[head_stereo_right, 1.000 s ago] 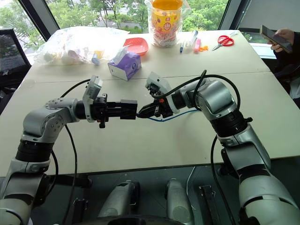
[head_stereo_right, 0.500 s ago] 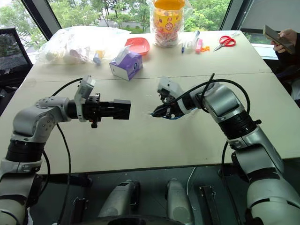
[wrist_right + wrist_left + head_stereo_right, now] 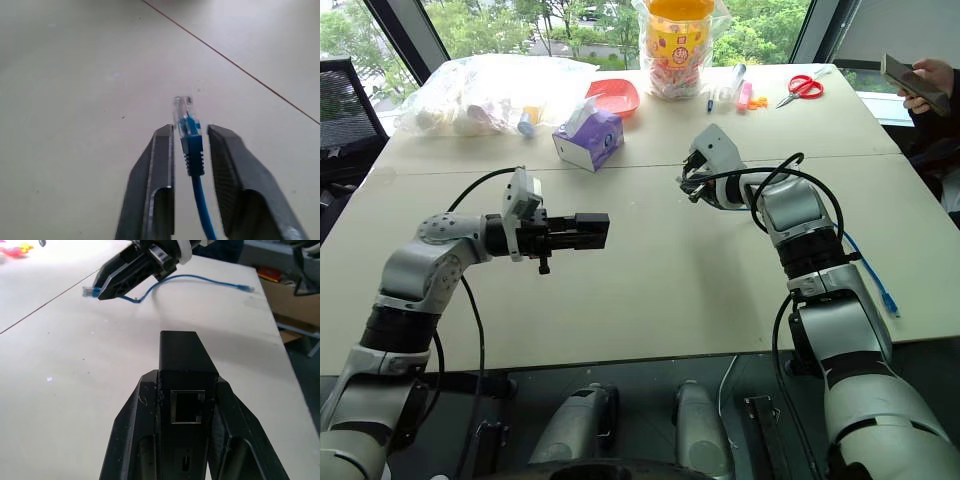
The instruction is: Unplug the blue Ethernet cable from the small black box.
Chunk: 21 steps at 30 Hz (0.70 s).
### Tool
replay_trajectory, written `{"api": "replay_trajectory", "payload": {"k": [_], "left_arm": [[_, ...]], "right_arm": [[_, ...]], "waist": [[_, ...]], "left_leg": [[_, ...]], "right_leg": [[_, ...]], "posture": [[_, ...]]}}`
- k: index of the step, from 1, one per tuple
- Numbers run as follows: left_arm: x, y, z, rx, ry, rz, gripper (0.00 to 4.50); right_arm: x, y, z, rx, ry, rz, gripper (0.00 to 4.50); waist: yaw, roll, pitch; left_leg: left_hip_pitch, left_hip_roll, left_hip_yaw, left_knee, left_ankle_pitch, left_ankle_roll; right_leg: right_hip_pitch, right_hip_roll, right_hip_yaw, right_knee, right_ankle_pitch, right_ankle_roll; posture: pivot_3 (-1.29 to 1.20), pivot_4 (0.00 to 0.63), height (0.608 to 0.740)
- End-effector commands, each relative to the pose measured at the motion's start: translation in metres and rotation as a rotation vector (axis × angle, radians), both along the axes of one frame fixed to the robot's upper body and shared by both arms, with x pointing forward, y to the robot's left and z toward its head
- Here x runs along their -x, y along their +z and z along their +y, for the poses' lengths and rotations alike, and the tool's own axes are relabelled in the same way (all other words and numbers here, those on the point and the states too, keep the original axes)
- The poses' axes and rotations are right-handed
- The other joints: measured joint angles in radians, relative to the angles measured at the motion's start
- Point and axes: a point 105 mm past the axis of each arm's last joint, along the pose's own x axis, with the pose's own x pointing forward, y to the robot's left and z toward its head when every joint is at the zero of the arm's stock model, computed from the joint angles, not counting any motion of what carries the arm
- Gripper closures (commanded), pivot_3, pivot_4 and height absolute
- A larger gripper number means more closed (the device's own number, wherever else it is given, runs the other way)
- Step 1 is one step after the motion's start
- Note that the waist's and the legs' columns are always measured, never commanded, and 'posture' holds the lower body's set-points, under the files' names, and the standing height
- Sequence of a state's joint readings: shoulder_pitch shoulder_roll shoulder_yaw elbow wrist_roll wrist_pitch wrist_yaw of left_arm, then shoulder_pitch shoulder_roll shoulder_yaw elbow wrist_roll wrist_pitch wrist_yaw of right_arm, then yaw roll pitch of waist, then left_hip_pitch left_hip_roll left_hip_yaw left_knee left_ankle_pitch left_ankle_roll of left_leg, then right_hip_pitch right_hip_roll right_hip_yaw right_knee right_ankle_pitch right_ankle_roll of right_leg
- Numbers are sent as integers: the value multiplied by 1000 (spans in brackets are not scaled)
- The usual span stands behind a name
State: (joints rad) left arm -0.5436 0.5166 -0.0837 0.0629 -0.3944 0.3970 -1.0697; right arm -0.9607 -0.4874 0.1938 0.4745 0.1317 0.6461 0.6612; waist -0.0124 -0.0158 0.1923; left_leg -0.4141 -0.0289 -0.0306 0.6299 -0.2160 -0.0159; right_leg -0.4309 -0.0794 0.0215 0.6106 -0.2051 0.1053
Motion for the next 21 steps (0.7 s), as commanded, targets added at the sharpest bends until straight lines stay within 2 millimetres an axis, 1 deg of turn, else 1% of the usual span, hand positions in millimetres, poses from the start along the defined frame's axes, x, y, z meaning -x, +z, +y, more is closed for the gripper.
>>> {"api": "replay_trajectory", "payload": {"k": [1, 3, 4, 7, 10, 14, 16, 18, 19, 21], "left_arm": [[-20, -11, -20, 38, 88, -93, 3971], [-30, -16, -26, 69, 134, -103, 3971], [-33, -18, -30, 79, 137, -105, 3971], [-36, -26, -38, 80, 132, -109, 3971], [-40, -38, -42, 64, 139, -109, 3971], [-42, -62, -38, 15, 146, -91, 3971], [-44, -68, -35, 5, 157, -87, 3971], [-43, -73, -31, -8, 159, -79, 2955], [-41, -76, -26, -18, 158, -75, 2699], [-38, -79, -18, -38, 152, -71, 1733]], "right_arm": [[-1, 25, -3, -75, -100, -124, 1398], [1, 31, -14, -88, -166, -166, 489], [3, 33, -20, -101, -194, -169, 489], [16, 33, -28, -153, -222, -144, 489], [31, 25, -34, -160, -240, -126, 489], [50, 12, -34, -158, -250, -95, 489], [55, 9, -34, -158, -252, -86, 489], [60, 5, -34, -156, -256, -74, 428], [64, 3, -34, -157, -255, -62, 428], [72, -1, -33, -160, -243, -39, 428]], "waist": [[5, 0, 0], [5, 0, 0], [6, 0, 0], [3, 0, 0], [2, 0, 0], [-1, 0, 0], [-2, 0, 0], [-2, 0, 0], [-2, 0, 0], [-2, 0, -1]], "left_leg": [[0, 0, 0, 0, 0, 0], [-2, -1, 0, 1, 0, 0], [-3, -1, 0, 2, 0, 0], [-5, -1, 0, 3, 0, 0], [-5, -1, -1, 2, 0, 1], [-5, -1, 0, 2, 0, 1], [-4, -1, 0, 3, 0, 1], [-2, 0, 0, 3, 0, 1], [0, 0, 0, 3, 0, 1], [2, 0, 0, 3, 0, 1]], "right_leg": [[0, 0, 0, 0, 0, 0], [-1, 0, -1, 0, 1, 2], [-2, -1, -1, 1, 2, 3], [-3, -1, -1, 1, 2, 4], [-3, -1, -1, 1, 2, 4], [-3, 0, -1, 2, 2, 4], [-3, 0, -2, 2, 2, 4], [-1, 0, -1, 2, 2, 4], [1, 1, -1, 2, 1, 3], [3, 1, -1, 2, 0, 1]], "posture": [[0, 150, 740], [0, 150, 740], [0, 150, 740], [0, 150, 740], [0, 150, 740], [0, 150, 740], [0, 150, 740], [0, 150, 740], [0, 150, 740], [0, 150, 740]]}}
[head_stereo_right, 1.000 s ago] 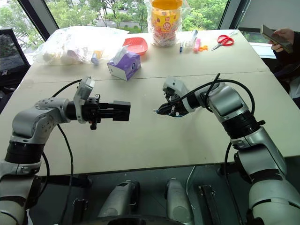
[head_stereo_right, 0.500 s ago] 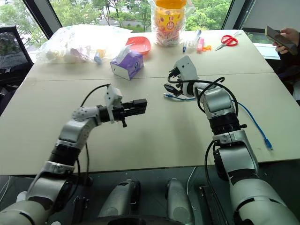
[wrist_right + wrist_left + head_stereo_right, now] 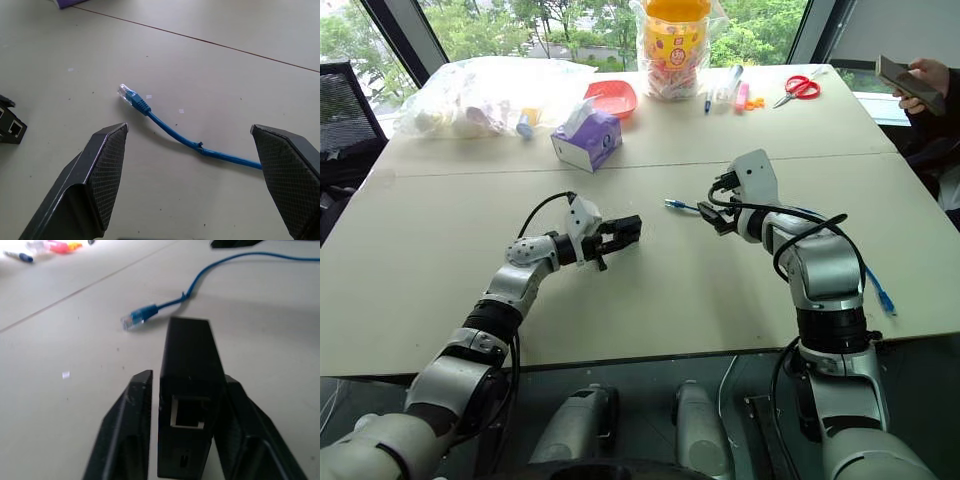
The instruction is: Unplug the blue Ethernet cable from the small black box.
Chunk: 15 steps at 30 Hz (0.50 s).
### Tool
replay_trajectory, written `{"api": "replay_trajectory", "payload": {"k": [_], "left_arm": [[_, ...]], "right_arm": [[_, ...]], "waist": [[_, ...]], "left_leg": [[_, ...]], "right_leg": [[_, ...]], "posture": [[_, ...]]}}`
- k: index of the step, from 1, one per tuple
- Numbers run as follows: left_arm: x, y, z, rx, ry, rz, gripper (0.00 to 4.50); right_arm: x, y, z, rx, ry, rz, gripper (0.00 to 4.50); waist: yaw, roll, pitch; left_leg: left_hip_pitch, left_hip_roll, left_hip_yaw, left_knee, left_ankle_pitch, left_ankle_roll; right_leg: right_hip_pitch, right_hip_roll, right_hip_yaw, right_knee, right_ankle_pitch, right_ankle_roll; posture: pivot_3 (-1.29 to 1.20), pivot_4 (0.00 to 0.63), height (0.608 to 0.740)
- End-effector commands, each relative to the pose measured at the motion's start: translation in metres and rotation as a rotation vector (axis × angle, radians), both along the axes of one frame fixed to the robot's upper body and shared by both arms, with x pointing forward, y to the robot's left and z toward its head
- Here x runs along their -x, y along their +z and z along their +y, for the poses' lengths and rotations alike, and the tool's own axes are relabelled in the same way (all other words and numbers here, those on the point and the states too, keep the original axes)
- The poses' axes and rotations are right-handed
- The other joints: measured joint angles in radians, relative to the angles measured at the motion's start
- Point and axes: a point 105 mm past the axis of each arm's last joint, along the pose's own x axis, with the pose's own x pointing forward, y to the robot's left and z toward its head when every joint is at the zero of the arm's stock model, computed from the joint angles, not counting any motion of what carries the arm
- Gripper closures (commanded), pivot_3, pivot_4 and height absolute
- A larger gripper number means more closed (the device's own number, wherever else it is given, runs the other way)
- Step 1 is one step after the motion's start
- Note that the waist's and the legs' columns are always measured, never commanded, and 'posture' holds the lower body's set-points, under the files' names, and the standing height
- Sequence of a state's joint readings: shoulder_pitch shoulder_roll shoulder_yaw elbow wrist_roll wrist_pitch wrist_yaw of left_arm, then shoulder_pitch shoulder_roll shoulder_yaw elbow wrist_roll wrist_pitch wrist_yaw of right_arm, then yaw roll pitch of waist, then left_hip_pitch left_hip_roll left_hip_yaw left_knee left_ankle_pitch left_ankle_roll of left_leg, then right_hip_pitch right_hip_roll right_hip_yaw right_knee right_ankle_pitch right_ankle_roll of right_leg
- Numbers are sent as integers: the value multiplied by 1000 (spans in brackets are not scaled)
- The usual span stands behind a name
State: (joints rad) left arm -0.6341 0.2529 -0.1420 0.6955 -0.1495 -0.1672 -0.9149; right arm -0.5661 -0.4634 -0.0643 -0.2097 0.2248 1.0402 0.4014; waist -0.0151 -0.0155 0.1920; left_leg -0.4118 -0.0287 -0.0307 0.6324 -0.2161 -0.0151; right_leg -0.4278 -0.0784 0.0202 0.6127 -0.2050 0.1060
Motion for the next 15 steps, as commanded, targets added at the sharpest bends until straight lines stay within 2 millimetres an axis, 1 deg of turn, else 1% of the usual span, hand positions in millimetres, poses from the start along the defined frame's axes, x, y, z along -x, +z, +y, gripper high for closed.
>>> {"api": "replay_trajectory", "payload": {"k": [1, 3, 4, 8, 10, 12, 15], "left_arm": [[4, -4, 15, -40, -1, -2, 1225], [6, -3, 21, -45, -9, 0, 279], [7, -2, 23, -46, -13, 2, 27], [10, 10, 34, -39, -14, 10, 27], [13, 19, 41, -31, -21, 15, 27], [18, 36, 50, -37, -42, 24, 27], [28, 51, 57, -50, -66, 47, 27]], "right_arm": [[12, 9, 1, -17, 21, -19, 428], [17, 7, 2, -10, 44, -2, 428], [20, 6, 3, -7, 55, 5, 428], [33, 3, 5, -8, 121, 46, 428], [41, 3, 6, -3, 167, 58, 428], [53, 5, 7, -1, 241, 77, 428], [66, 8, 11, 5, 315, 85, 428]], "waist": [[1, 0, 0], [0, 0, 0], [-1, 0, 0], [-1, 0, 0], [1, 0, 0], [2, -1, 1], [1, -1, 1]], "left_leg": [[0, 0, 0, 0, 0, 0], [1, 1, 0, 0, 0, 0], [1, 1, 0, 0, 0, 0], [1, 1, -1, -1, 0, 0], [1, 2, -1, -1, 0, 0], [1, 2, -1, -1, 0, 0], [-1, 2, -2, -1, 0, 0]], "right_leg": [[0, 0, 0, 0, 0, 0], [0, 0, 0, 0, 0, 0], [0, 0, 0, 0, 0, 0], [0, 1, 1, 0, 0, 0], [0, 1, 1, 0, 0, 0], [0, 1, 1, -1, 0, 0], [-1, 1, 0, -1, 0, 0]], "posture": [[0, 150, 740], [0, 150, 740], [0, 150, 740], [0, 150, 740], [0, 150, 740], [0, 150, 740], [0, 150, 740]]}}
